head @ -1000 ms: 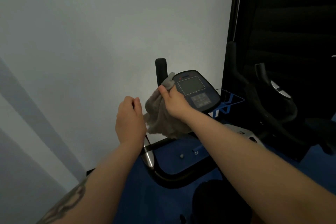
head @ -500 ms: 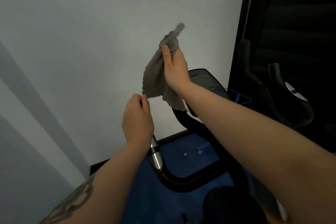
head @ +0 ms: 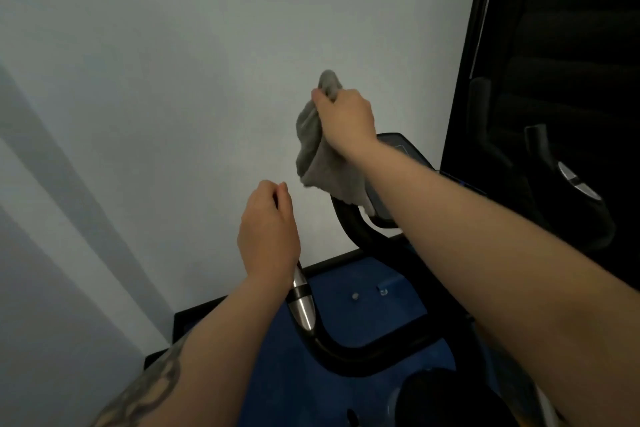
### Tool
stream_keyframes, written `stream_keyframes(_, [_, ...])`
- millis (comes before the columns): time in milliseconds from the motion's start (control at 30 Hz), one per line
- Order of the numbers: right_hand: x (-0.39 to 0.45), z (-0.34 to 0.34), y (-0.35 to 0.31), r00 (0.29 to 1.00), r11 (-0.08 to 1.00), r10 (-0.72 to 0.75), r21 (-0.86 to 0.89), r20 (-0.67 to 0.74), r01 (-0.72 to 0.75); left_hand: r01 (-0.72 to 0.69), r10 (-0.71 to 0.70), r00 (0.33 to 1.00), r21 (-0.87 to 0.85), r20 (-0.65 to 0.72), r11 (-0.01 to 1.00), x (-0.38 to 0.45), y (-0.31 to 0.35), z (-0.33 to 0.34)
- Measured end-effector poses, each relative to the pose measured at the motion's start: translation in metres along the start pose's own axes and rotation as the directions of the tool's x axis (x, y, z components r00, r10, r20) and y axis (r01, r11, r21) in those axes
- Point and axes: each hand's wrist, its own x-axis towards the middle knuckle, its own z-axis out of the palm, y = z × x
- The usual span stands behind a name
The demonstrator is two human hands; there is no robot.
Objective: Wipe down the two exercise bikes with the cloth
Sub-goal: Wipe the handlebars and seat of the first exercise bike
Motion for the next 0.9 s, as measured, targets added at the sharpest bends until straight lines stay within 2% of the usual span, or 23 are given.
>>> stream_keyframes(33, [0.005, -0.008, -0.002, 0.987, 0.985, 0.119, 0.112, 0.109, -0.131, 0.000, 0.000, 1.000, 0.001, -0.001, 1.000, 0.000, 0.000, 0.000])
stream_keyframes(100, [0.004, -0.015, -0.006, 0.914, 0.830, 0.278, 0.405, 0.297, -0.384, 0.002, -0.002, 1.000, -0.005, -0.003, 1.000, -0.002, 0.001, -0.001])
stream_keyframes(133, [0.000, -0.011, -0.005, 0.909, 0.770, 0.299, 0.490, 0.289, -0.409, 0.005, -0.005, 1.000, -0.007, -0.002, 1.000, -0.002, 0.001, -0.001])
stream_keyframes(167, [-0.007, -0.004, -0.001, 0.931, 0.772, 0.300, 0.520, 0.207, -0.364, 0.010, -0.010, 1.000, -0.007, 0.000, 1.000, -0.002, 0.001, -0.001])
stream_keyframes(267, [-0.036, 0.026, 0.011, 0.977, 0.916, 0.129, 0.397, -0.169, -0.052, 0.012, -0.012, 1.000, -0.012, 0.000, 1.000, -0.003, 0.001, -0.001])
stream_keyframes(367, [-0.040, 0.035, 0.020, 0.957, 0.970, 0.014, 0.238, -0.290, 0.058, 0.002, -0.002, 1.000, 0.001, 0.001, 1.000, -0.001, -0.001, 0.001])
stream_keyframes(433, [-0.036, 0.031, 0.023, 0.973, 0.965, -0.011, 0.251, -0.231, 0.071, -0.001, 0.001, 1.000, 0.001, -0.001, 1.000, 0.000, -0.002, 0.001])
stream_keyframes(533, [-0.041, 0.017, 0.035, 0.999, 0.976, -0.006, 0.216, -0.033, 0.013, -0.007, 0.007, 1.000, 0.001, 0.001, 1.000, -0.001, -0.002, 0.000])
stream_keyframes(633, [-0.062, 0.016, 0.054, 0.992, 0.999, 0.036, 0.006, 0.122, -0.037, -0.011, 0.011, 1.000, 0.010, 0.000, 1.000, -0.002, -0.002, -0.002])
stream_keyframes(767, [-0.060, 0.010, 0.058, 0.970, 0.983, 0.098, -0.171, 0.224, -0.060, 0.000, 0.000, 1.000, 0.014, 0.007, 1.000, -0.003, 0.000, -0.001])
stream_keyframes(833, [-0.053, 0.007, 0.055, 0.967, 0.994, 0.085, -0.080, 0.239, -0.068, -0.002, 0.002, 1.000, 0.012, 0.008, 1.000, -0.001, 0.000, -0.001])
stream_keyframes(900, [-0.055, 0.010, 0.054, 0.975, 0.983, 0.045, 0.165, 0.219, -0.082, -0.008, 0.008, 1.000, 0.012, 0.005, 1.000, 0.000, -0.001, 0.000])
